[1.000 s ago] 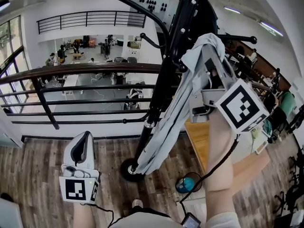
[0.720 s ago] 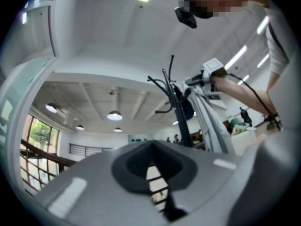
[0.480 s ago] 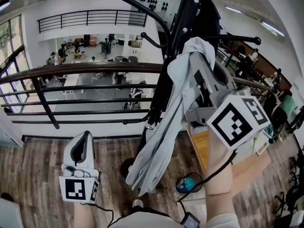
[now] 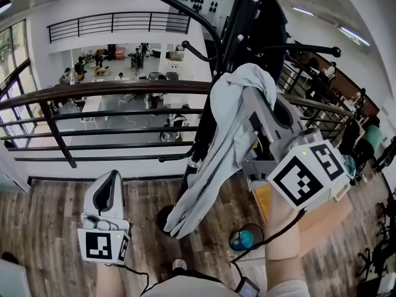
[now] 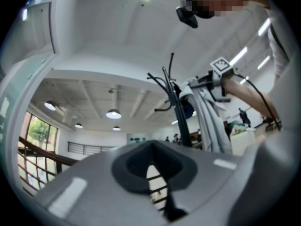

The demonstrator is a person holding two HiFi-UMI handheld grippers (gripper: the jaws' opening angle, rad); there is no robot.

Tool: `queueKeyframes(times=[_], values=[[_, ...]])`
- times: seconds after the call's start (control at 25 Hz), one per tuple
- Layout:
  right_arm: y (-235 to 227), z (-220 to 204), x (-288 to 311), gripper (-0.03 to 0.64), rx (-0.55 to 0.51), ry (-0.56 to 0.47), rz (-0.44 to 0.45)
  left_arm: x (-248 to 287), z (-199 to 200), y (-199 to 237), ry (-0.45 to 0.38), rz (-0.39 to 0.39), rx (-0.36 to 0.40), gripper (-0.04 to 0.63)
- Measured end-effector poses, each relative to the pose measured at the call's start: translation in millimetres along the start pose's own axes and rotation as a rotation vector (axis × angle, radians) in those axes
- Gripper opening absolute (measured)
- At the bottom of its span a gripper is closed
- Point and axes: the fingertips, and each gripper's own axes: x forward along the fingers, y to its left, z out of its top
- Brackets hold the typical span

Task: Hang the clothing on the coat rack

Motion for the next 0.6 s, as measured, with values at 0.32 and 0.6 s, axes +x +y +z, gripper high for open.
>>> queueKeyframes(times=[0.32,0.6], values=[[6.5,-21.5,-9.3,0.006,-0.001,0.044,0.017,2.2,-3.8,-2.4,0.008,-0.011,0.0,0.009],[7.8,-59.2,3.2,0.006,0.003,0.129,0.008,0.1,-2.4,1.7,0.015,-0.004,0.005,0.009]])
